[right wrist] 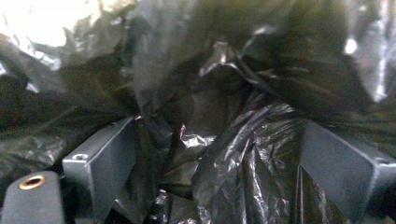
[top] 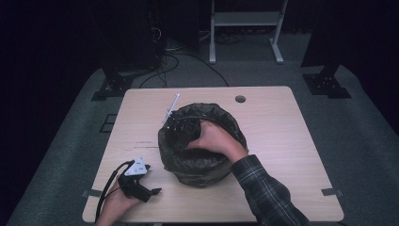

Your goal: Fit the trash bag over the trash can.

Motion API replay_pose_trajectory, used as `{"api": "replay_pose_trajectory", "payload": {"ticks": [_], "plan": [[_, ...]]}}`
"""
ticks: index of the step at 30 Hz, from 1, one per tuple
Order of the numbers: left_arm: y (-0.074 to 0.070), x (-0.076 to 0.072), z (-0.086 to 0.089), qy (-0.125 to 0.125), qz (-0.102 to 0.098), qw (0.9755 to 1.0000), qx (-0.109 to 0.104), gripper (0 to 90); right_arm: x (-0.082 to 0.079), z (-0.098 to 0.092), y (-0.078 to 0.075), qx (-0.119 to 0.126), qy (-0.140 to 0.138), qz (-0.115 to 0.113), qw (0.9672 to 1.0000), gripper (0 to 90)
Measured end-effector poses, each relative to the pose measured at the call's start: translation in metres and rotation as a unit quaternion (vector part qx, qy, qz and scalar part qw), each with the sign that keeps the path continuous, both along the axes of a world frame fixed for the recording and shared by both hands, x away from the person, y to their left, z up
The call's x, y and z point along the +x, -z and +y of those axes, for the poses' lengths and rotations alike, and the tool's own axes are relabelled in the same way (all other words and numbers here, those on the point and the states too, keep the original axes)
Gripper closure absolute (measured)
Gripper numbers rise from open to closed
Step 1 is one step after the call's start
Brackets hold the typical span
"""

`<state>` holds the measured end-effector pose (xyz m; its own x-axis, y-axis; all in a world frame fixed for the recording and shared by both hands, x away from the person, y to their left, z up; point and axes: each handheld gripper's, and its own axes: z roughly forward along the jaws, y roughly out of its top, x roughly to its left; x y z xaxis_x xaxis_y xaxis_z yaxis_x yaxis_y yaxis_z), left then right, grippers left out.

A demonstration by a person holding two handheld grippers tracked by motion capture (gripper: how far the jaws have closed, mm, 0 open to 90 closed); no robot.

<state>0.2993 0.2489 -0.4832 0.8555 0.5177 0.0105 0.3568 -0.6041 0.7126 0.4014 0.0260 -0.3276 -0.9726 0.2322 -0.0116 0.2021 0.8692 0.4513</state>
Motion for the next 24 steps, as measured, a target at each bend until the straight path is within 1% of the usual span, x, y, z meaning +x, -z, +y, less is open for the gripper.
{"api": "replay_pose_trajectory", "payload": {"ticks": [1,4,6,8,9,10,11,12,14,16,19,20,22,24], "plan": [[0.0,0.0,0.0,0.0,0.0,1.0,0.0,0.0,-0.001,0.0,-0.001,-0.001,0.0,-0.002,1.0,9.7],[0.0,0.0,0.0,0.0,0.0,1.0,0.0,0.0,-0.004,-0.005,-0.007,0.007,0.002,-0.007,1.0,9.7],[0.0,0.0,0.0,0.0,0.0,1.0,0.0,0.0,-0.005,-0.013,-0.014,0.017,0.005,-0.012,0.9998,9.7],[0.0,0.0,0.0,0.0,0.0,1.0,0.0,0.0,-0.007,-0.025,-0.025,0.03,0.012,-0.019,0.9993,9.7],[0.0,0.0,0.0,0.0,0.0,1.0,0.0,0.0,-0.007,-0.031,-0.029,0.038,0.012,-0.02,0.999,9.7],[0.0,0.0,0.0,0.0,0.0,1.0,0.0,0.0,-0.007,-0.036,-0.032,0.045,0.018,-0.02,0.9986,9.7],[0.0,0.0,0.0,0.0,0.0,1.0,0.0,0.0,-0.005,-0.043,-0.034,0.043,0.026,-0.021,0.9985,9.7],[0.0,0.0,0.0,0.0,0.0,1.0,0.0,0.0,-0.004,-0.046,-0.034,0.041,0.027,-0.022,0.9985,9.7],[0.0,0.0,0.0,0.0,0.0,1.0,0.0,0.0,0.001,-0.055,-0.032,0.028,0.046,-0.019,0.9984,9.7],[0.0,0.0,0.0,0.0,0.0,1.0,0.0,0.0,0.008,-0.061,-0.028,0.018,0.063,-0.021,0.9976,9.7],[0.0,0.0,0.0,0.0,0.0,1.0,0.0,0.0,0.014,-0.062,-0.028,0.01,0.086,-0.031,0.9958,9.8],[0.0,0.0,0.0,0.0,0.0,1.0,0.0,0.0,0.015,-0.061,-0.027,0.003,0.092,-0.032,0.9952,9.7],[0.0,0.0,0.0,0.0,0.0,1.0,0.0,0.0,0.017,-0.059,-0.025,-0.011,0.095,-0.037,0.9947,10.0],[0.0,0.0,0.0,0.0,0.0,1.0,0.0,0.0,0.017,-0.058,-0.025,-0.013,0.1,-0.037,0.9942,9.7]]}}
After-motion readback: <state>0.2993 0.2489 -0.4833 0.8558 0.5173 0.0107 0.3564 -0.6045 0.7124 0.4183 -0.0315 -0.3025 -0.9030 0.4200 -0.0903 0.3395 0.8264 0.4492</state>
